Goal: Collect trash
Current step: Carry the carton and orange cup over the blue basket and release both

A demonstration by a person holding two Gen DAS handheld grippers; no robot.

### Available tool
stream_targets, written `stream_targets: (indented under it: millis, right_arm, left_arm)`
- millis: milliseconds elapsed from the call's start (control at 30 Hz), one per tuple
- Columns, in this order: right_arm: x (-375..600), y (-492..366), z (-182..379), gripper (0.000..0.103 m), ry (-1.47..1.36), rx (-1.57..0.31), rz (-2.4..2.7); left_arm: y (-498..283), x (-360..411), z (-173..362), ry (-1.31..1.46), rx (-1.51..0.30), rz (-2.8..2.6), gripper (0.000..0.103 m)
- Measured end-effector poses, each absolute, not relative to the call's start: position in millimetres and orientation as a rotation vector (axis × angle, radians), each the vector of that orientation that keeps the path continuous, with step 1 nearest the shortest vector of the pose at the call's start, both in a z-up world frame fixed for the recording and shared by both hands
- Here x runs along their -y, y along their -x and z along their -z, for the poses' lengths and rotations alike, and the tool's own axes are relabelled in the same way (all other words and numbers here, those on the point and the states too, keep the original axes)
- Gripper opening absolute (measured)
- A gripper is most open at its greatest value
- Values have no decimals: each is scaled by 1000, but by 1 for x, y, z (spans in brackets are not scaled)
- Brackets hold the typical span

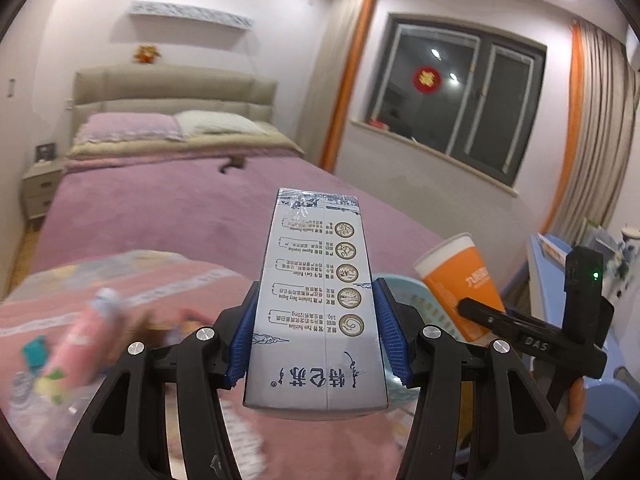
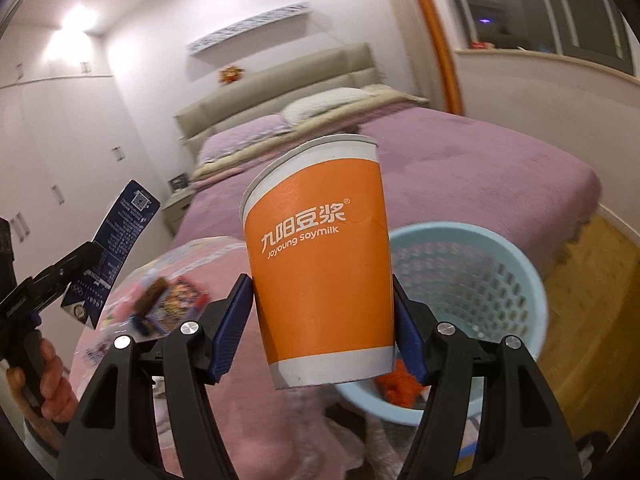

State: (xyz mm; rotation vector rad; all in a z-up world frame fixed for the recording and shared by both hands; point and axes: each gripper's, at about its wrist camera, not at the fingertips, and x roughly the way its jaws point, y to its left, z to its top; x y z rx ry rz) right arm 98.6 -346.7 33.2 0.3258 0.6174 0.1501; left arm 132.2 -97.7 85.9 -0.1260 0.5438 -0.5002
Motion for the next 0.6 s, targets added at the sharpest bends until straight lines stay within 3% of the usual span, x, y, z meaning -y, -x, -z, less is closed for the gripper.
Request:
stream_targets:
  millis: [600]
  right_arm:
    - [423, -126, 45, 63, -448, -803, 78]
  left_arm:
    - [-196, 202, -12, 100, -785, 634, 52]
